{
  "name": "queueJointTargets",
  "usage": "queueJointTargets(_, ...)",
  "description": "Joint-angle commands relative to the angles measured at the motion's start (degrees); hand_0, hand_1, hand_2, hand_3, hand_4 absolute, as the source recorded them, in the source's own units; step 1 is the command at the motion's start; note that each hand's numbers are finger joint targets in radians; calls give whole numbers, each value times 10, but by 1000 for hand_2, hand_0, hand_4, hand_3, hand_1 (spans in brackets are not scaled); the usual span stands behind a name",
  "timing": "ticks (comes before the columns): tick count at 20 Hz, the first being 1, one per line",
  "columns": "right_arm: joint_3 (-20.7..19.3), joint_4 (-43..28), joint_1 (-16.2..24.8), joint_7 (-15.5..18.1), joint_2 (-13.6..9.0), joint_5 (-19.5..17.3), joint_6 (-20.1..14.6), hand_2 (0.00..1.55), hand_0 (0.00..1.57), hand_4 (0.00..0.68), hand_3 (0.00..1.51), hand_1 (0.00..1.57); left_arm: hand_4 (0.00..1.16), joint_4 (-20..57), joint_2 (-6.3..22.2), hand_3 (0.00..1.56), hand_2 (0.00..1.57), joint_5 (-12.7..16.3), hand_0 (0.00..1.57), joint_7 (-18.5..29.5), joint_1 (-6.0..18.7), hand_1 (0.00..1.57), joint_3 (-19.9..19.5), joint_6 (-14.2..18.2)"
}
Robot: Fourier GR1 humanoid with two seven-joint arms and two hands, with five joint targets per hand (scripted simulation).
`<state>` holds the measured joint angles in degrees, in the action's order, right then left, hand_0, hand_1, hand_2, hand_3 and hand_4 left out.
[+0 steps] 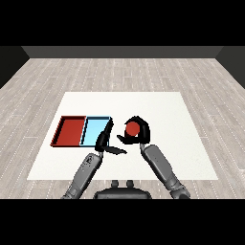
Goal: Pick the red can and put it in the red box
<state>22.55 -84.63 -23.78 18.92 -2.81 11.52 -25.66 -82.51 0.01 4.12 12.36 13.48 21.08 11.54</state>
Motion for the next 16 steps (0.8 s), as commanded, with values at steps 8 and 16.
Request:
queueJointTargets(8,-29,-16,16,-14,28,-29,60,1437,1469,662,1386,1469,0,60,0,0,0,53,0,27,23,0,53,40)
queueJointTargets(16,31,7,-23,11,28,39,-6,1432,1469,644,1399,1469,0,52,0,0,0,73,0,29,32,0,50,12)
